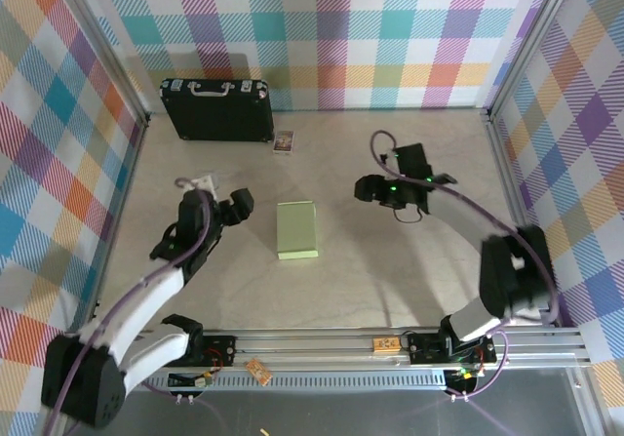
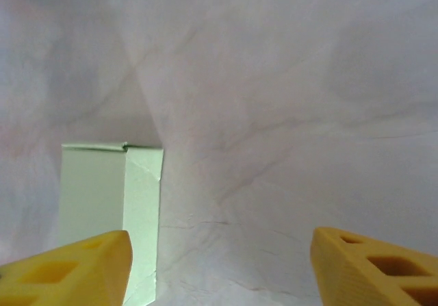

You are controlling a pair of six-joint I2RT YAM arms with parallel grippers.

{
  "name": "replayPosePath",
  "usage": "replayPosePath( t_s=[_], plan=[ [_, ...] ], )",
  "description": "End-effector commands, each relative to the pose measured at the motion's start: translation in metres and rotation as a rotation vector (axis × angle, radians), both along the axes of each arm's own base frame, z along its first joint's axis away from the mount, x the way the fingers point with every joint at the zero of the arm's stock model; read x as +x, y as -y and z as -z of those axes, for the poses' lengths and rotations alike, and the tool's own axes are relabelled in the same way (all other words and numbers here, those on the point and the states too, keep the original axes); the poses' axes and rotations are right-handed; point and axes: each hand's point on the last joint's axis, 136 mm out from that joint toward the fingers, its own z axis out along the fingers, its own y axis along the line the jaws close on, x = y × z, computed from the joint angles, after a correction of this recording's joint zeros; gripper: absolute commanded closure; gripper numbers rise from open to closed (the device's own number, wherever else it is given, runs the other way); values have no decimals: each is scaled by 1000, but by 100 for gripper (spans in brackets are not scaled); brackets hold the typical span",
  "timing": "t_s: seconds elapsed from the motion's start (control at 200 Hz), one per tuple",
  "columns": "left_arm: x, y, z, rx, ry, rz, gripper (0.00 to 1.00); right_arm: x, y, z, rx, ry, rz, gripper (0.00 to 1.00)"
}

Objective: Fold the paper box

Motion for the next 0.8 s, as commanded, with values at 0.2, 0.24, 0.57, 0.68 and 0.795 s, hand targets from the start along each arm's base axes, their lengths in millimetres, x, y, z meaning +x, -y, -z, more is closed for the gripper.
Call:
replayPosePath(
  t_s=[0.2, 0.24, 0.57, 0.68, 0.795],
  plan=[
    [-41, -64, -1, 178, 366, -228, 0, -27, 57, -5, -239, 388, 41, 8],
    [-42, -71, 2, 192, 355, -271, 0, -30, 66, -4, -281, 429, 61, 6],
    [-13, -70, 45, 392, 232, -214, 0, -22, 135, -4, -474, 683, 301, 1],
    [9, -64, 53, 401, 220, -186, 0, -15, 156, 7, -472, 728, 408, 1],
    [31, -59, 60, 399, 188, -141, 0, 0, 168, 5, -467, 771, 458, 1]
  ],
)
